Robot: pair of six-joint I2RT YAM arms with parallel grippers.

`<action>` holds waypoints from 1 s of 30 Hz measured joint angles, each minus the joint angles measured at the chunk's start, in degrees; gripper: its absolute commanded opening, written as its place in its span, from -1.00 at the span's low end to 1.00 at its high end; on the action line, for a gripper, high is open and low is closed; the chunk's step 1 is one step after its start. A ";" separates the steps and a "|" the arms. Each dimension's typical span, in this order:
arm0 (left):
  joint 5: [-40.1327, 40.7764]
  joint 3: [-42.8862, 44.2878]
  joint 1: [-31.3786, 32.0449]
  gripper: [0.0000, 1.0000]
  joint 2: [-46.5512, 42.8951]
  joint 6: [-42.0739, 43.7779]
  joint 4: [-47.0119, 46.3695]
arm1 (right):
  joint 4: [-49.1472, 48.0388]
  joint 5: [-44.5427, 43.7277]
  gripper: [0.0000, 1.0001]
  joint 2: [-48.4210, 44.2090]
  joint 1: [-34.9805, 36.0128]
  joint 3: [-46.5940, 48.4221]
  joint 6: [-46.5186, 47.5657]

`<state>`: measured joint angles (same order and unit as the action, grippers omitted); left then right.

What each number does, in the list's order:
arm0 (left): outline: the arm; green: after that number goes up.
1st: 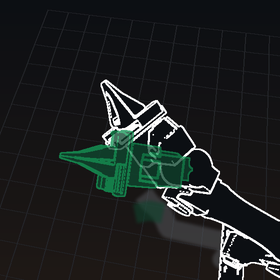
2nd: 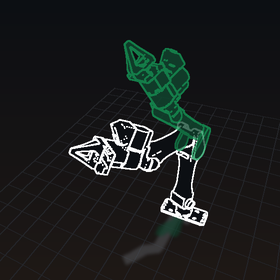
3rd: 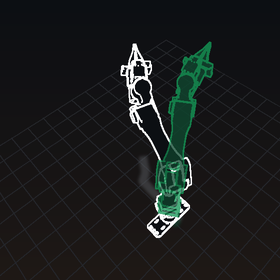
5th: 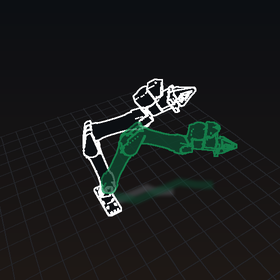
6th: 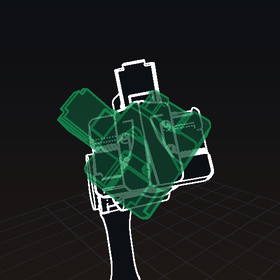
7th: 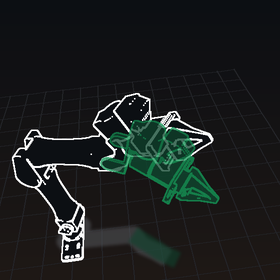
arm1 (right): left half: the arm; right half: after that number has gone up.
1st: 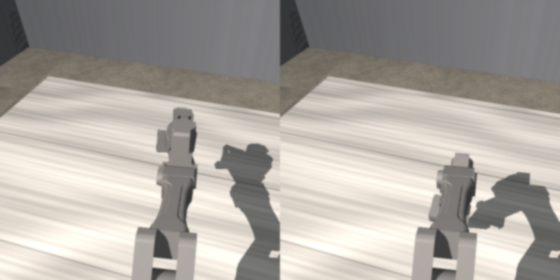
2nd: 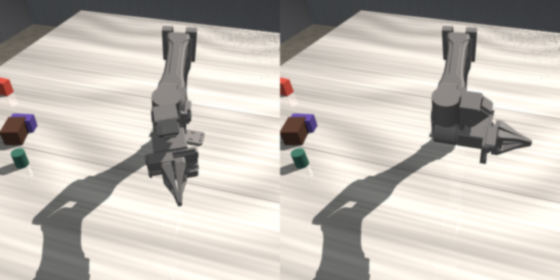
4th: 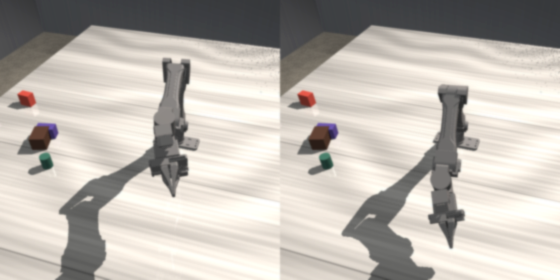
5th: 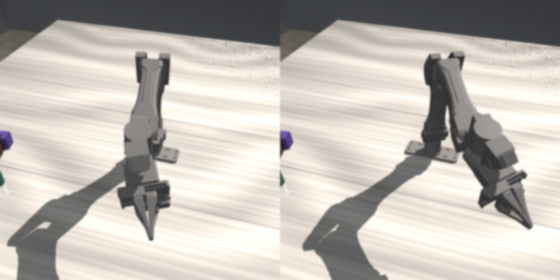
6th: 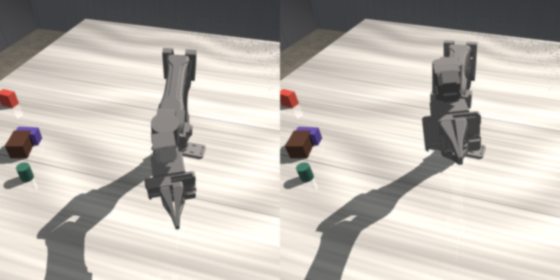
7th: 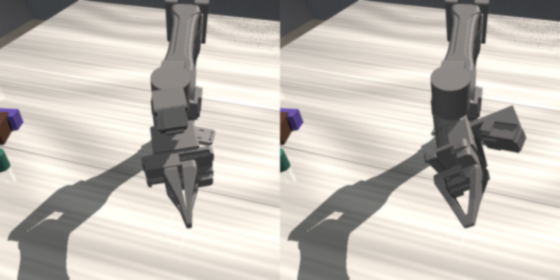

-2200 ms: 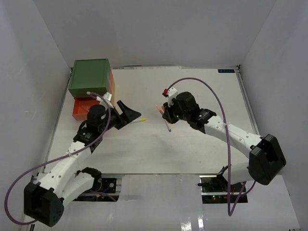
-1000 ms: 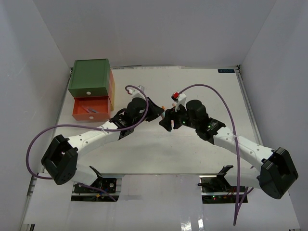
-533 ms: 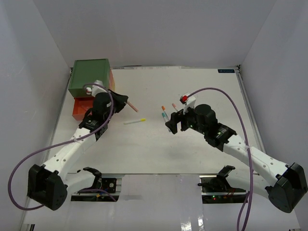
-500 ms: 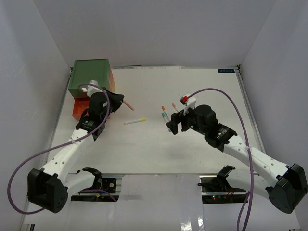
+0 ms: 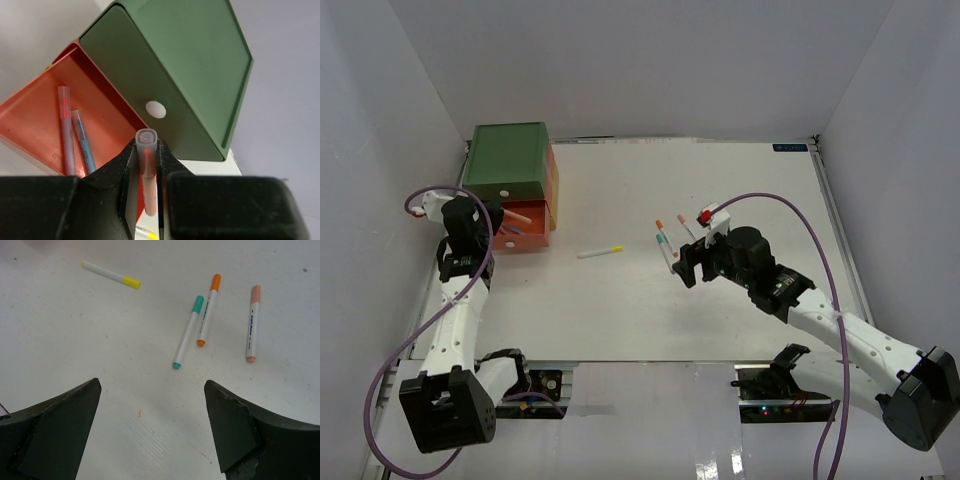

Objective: Sort the stationery into containers
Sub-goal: Place the pen in the drawer, then close the drawer in the storage box.

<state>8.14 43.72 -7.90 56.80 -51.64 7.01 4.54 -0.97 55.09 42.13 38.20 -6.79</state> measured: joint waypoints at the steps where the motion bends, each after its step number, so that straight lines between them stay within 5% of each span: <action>1: -0.31 -0.11 -0.50 -0.68 0.61 -0.22 -0.44 | 0.04 -0.11 0.80 -0.15 0.00 -0.24 0.15; 14: -3.89 -0.04 -3.82 0.54 7.56 0.22 -3.08 | 0.74 -1.27 0.80 -2.23 0.00 -2.05 1.66; 25: -5.11 4.39 -4.00 0.69 0.98 15.45 6.67 | 1.33 -1.46 0.80 -2.58 0.00 -3.13 2.60; 30: -6.34 -1.60 -4.00 0.72 -7.54 23.98 8.66 | 1.40 -1.42 0.81 -2.67 0.00 -3.93 2.86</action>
<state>1.80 42.13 -11.90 49.25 -27.66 15.66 5.93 -2.39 52.42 42.13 34.26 -3.92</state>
